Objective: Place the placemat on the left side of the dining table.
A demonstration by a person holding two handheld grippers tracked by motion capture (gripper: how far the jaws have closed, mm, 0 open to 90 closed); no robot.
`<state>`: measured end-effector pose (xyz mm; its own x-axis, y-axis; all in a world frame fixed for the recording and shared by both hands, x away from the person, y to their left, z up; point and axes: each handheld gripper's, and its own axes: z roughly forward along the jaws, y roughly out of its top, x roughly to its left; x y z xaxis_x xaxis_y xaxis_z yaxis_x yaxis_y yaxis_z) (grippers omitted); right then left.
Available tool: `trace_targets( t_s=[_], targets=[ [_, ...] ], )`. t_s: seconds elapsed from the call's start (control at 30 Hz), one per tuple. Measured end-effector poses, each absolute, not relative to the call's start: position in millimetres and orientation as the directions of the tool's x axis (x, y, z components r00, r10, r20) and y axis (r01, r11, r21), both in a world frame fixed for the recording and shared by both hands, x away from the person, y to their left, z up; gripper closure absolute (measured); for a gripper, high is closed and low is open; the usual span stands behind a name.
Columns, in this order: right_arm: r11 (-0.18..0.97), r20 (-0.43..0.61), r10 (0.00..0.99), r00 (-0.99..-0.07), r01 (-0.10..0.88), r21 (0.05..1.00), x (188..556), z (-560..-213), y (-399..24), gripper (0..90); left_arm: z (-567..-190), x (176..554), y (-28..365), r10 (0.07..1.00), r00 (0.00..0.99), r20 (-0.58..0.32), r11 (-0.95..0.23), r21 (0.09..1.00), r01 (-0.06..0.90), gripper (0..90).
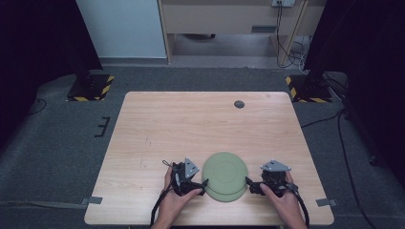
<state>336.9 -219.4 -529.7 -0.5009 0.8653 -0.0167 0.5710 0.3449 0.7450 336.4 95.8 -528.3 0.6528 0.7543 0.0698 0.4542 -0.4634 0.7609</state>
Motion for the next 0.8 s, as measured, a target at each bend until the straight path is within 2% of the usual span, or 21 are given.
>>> trace_targets(
  t_s=[0.57, 0.8],
  targets=[
    [0.337, -0.034, 0.879, -0.476, 0.567, 0.752, 340.1, -530.8, -216.7, 2.5, -529.6, 340.8, 94.8, 0.768, 0.636, 0.075, -0.454, 0.764, 0.458, 0.2],
    [0.351, -0.025, 0.865, -0.501, 0.568, 0.745, 337.3, -530.6, -216.3, 3.2, -529.8, 341.1, 94.8, 0.768, 0.637, 0.073, -0.453, 0.765, 0.458, 0.5]
  ],
)
